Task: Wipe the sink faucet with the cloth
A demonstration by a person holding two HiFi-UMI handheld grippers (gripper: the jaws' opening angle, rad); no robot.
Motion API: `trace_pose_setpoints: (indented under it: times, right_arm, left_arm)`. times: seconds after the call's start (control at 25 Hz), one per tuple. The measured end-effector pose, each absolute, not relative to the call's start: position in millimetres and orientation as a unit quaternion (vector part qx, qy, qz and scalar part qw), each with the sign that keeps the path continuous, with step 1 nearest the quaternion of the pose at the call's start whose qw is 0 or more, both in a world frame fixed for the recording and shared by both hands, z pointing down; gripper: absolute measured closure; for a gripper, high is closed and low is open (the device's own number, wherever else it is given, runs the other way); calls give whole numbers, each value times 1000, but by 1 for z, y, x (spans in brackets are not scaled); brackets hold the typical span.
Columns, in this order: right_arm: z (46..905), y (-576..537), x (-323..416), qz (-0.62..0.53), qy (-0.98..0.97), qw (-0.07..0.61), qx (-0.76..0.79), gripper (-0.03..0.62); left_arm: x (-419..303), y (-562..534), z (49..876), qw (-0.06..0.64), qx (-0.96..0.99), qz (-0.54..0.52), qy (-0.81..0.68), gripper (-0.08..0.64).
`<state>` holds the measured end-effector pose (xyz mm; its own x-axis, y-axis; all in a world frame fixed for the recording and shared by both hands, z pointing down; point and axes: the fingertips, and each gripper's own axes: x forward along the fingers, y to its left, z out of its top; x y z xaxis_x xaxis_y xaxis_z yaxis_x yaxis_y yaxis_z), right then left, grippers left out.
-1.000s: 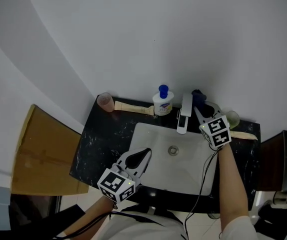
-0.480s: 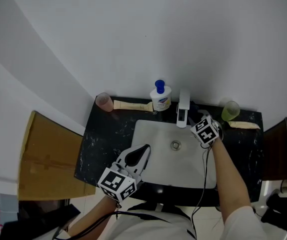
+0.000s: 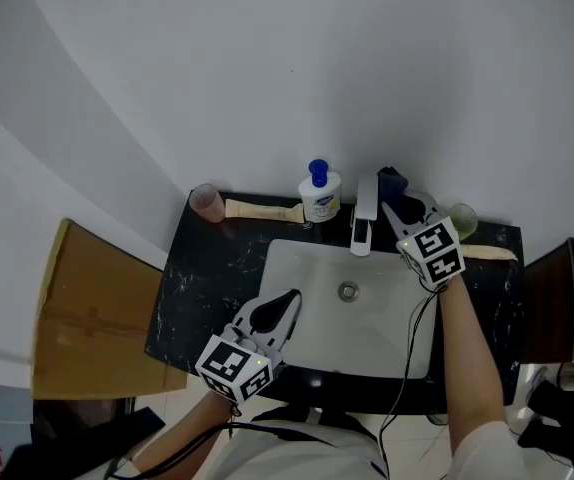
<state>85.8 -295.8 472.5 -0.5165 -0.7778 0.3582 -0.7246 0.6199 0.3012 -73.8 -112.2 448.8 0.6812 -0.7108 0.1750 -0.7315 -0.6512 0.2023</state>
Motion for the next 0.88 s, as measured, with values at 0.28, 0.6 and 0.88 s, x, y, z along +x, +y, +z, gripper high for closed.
trace_pose_setpoints:
  times: [0.28,0.6,0.88]
  right_arm:
    - [542,-294,111,0,-839,308,448,526]
    - [570,-290,74,-22,-852,359,380,526]
    - [475,-292,75,-102,-864,276,409,526]
  left_arm:
    - [-72,-109,449,130,906,36,-400,558]
    - [-84,-107,456,134,900,46,-412,558]
    - [-83,-105,458,137,902,45,-407,558]
